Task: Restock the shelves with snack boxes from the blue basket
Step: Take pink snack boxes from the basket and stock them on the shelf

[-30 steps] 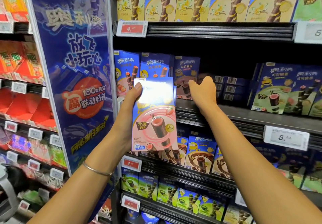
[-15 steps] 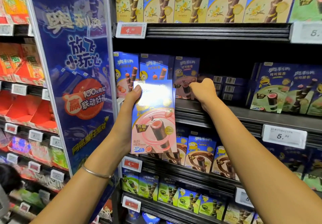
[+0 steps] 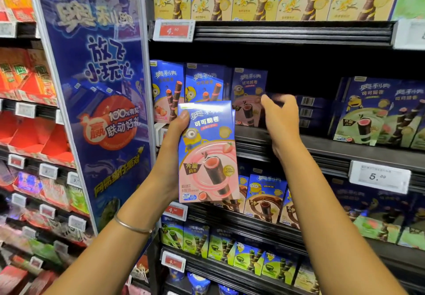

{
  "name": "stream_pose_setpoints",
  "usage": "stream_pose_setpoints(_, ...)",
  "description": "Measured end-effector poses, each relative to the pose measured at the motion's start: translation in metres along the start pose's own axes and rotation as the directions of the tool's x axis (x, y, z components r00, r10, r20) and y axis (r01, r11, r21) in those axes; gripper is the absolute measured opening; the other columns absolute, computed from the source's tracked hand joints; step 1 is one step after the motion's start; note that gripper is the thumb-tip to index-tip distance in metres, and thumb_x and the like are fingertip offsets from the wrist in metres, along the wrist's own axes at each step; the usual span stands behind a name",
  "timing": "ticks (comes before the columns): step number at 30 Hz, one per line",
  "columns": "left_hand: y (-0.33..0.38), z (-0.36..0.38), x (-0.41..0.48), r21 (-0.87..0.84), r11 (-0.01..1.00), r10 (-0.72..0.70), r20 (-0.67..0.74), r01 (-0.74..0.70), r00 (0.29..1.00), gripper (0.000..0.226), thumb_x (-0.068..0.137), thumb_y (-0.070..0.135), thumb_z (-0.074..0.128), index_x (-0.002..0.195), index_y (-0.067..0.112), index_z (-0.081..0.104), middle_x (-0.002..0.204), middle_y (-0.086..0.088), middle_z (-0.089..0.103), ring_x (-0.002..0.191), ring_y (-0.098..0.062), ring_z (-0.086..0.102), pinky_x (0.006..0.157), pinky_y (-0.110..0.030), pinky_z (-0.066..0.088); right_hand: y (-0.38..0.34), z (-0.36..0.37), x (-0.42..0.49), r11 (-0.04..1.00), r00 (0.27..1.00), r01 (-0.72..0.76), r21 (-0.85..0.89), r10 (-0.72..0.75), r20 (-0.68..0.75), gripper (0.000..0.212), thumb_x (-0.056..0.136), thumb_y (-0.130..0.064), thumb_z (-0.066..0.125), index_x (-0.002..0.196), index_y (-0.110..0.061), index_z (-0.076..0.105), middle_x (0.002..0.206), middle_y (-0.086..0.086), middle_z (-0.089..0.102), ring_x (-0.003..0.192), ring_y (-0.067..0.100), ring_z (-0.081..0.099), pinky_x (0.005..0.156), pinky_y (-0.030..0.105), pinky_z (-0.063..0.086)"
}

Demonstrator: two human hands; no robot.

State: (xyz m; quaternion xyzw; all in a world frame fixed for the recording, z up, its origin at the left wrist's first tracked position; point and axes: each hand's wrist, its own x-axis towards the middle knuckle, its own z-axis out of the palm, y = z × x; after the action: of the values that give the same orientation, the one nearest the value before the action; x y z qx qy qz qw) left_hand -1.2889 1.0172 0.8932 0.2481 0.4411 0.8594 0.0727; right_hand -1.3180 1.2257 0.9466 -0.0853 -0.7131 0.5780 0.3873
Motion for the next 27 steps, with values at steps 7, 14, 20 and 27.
stream_pose_setpoints(7, -0.013, 0.008, -0.004, -0.097, 0.994, 0.052, 0.019, -0.050, 0.998, 0.053, 0.106, 0.046, 0.037, 0.113, 0.014, 0.079, 0.113, -0.014, 0.077, 0.095, -0.026, 0.076, 0.085, -0.038, 0.062, -0.009, -0.018, -0.111, 0.956, 0.828, -0.118, 0.270, -0.055, 0.558, 0.062, 0.080, -0.055, 0.070, 0.134, -0.031, 0.053, 0.120, -0.017, 0.068, 0.102, -0.006, 0.068, 0.081, 0.018, 0.056)
stream_pose_setpoints(14, -0.028, 0.005, -0.016, -0.110, 0.994, 0.010, 0.002, -0.009, 1.000, 0.079, 0.101, 0.069, 0.020, 0.126, 0.016, 0.074, 0.126, -0.016, 0.074, 0.111, -0.032, 0.073, 0.089, -0.043, 0.061, 0.005, -0.013, -0.135, 0.936, 0.812, -0.124, 0.330, -0.096, 0.575, 0.050, 0.088, -0.021, 0.071, 0.136, -0.023, 0.056, 0.117, -0.002, 0.074, 0.103, 0.016, 0.073, 0.077, 0.026, 0.058)
stream_pose_setpoints(20, -0.048, 0.003, -0.029, 0.128, 0.987, 0.117, -0.189, -0.094, 0.975, 0.065, 0.099, 0.048, 0.051, 0.150, 0.009, 0.044, 0.142, -0.021, 0.062, 0.126, -0.046, 0.062, 0.106, -0.070, 0.045, 0.011, -0.021, -0.140, 0.823, 0.842, -0.355, 0.443, 0.074, 0.535, 0.036, 0.092, -0.018, 0.070, 0.127, -0.011, 0.061, 0.115, 0.012, 0.074, 0.106, 0.032, 0.072, 0.086, 0.044, 0.060)
stream_pose_setpoints(27, -0.047, -0.005, -0.040, -0.054, 0.998, 0.010, -0.281, -0.027, 0.960, 0.065, 0.102, 0.038, 0.056, 0.151, -0.001, 0.041, 0.145, -0.031, 0.055, 0.132, -0.055, 0.053, 0.110, -0.075, 0.038, 0.007, -0.035, -0.121, 0.819, 0.823, -0.437, 0.372, 0.197, 0.532, 0.051, 0.084, -0.023, 0.073, 0.127, 0.000, 0.059, 0.112, 0.016, 0.075, 0.096, 0.032, 0.074, 0.085, 0.049, 0.060)
